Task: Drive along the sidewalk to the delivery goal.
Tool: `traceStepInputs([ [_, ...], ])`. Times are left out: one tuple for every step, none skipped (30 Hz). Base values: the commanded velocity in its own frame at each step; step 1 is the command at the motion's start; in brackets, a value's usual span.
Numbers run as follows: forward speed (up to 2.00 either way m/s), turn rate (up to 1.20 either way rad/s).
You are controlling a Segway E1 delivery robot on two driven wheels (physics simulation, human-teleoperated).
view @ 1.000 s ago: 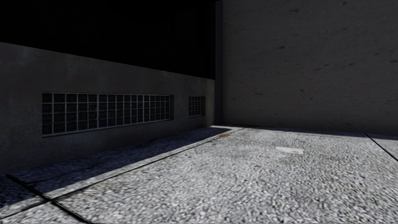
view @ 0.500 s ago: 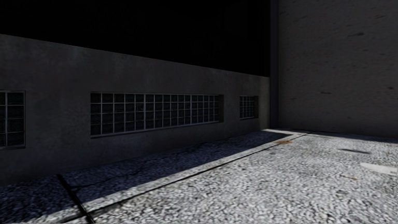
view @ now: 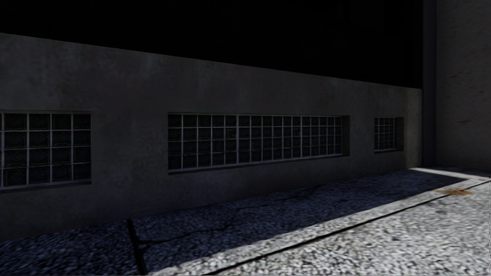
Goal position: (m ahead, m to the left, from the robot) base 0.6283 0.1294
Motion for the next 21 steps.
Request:
traceStepInputs([
  [0.76,0.59],
  [0.76,0.59],
  [0.76,0.59],
  [0.76,0.59],
  [0.76,0.59],
  [0.76,0.59],
  [0.76,0.59],
  [0.76,0.59],
  [0.76,0.59],
  [0.76,0.55],
  [0.76,0.0],
  [0.53,0.0],
  [0.23,0.0],
  [0.0,0.0],
  [0.0,0.0],
  [0.0,0.0],
  [0.0,0.0],
  [0.0,0.0],
  [0.0,0.0],
  [0.0,0.0],
  [0.0,0.0],
])
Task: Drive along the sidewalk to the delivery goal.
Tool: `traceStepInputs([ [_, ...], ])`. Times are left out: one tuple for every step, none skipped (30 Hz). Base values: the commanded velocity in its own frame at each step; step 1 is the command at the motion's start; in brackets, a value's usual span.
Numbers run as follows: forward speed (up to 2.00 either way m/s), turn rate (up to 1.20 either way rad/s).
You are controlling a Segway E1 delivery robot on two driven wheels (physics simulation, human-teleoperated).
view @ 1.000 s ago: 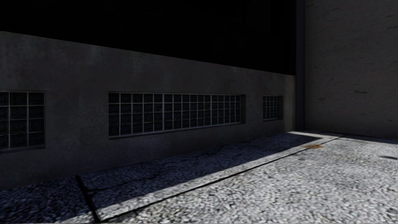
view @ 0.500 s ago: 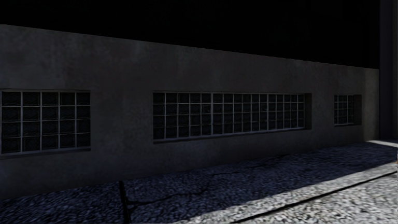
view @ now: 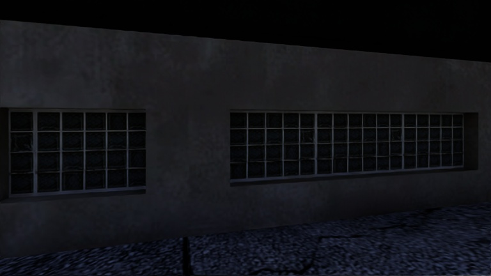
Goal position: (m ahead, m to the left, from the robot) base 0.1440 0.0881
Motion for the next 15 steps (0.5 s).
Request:
traceStepInputs([
  [0.0,0.0],
  [0.0,0.0],
  [0.0,0.0],
  [0.0,0.0],
  [0.0,0.0],
  [0.0,0.0],
  [0.0,0.0],
  [0.0,0.0],
  [0.0,0.0],
  [0.0,0.0],
  [0.0,0.0],
  [0.0,0.0],
  [0.0,0.0],
  [0.0,0.0],
  [0.0,0.0],
])
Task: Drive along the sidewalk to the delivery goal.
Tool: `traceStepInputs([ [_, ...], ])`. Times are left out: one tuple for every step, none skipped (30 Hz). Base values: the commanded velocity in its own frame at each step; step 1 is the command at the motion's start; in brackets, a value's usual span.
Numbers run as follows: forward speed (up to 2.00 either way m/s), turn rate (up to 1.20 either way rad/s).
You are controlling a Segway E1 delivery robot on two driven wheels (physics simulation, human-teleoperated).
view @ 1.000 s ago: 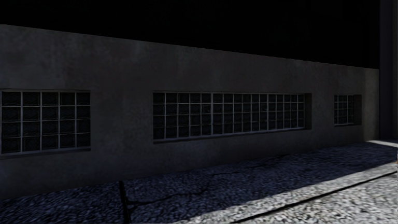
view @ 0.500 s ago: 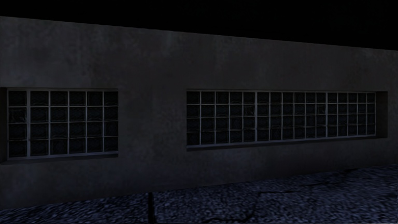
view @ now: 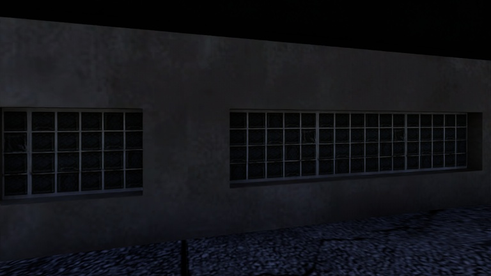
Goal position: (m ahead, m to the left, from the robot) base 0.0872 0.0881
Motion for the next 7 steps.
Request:
traceStepInputs([
  [0.0,0.0],
  [0.0,0.0],
  [0.0,0.0],
  [0.0,0.0],
  [0.0,0.0],
  [0.0,0.0],
  [0.0,0.0],
])
